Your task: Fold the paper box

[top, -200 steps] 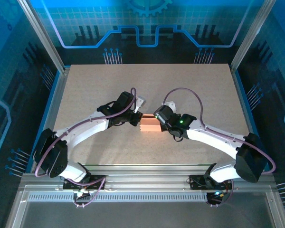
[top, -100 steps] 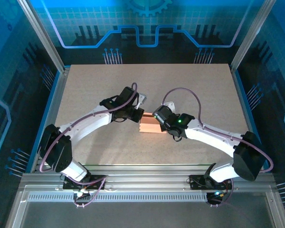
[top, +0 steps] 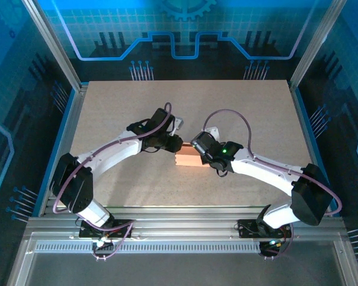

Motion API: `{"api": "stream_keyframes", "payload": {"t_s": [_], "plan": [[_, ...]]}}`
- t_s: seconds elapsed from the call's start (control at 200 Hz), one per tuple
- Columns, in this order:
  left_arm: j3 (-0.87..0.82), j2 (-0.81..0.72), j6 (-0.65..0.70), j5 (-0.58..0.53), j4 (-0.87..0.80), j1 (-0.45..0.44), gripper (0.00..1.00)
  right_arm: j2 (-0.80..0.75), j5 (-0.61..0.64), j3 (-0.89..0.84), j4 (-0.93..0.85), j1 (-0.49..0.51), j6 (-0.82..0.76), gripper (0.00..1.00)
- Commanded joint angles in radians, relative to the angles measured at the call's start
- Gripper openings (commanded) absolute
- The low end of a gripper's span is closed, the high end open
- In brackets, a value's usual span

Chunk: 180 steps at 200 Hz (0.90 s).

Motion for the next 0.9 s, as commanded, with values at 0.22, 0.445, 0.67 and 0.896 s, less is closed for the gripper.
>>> {"api": "stream_keyframes", "payload": {"t_s": [0.22, 0.445, 0.67, 0.896], "plan": [[-0.011, -0.064, 0.069, -0.055, -0.071, -0.006, 0.41, 0.026, -0.001, 0.039, -0.038, 0.019, 0.015, 0.00], [-0.074, -0.127, 0.227, -0.042, -0.053, -0.005, 0.53, 0.031, -0.006, 0.047, -0.049, 0.017, 0.015, 0.00], [-0.118, -0.138, 0.323, -0.052, -0.011, -0.007, 0.48, 0.035, -0.035, 0.079, -0.083, 0.005, 0.011, 0.00], [-0.095, -0.097, 0.295, -0.046, -0.011, -0.006, 0.39, 0.045, -0.047, 0.098, -0.108, 0.001, 0.011, 0.00]]}}
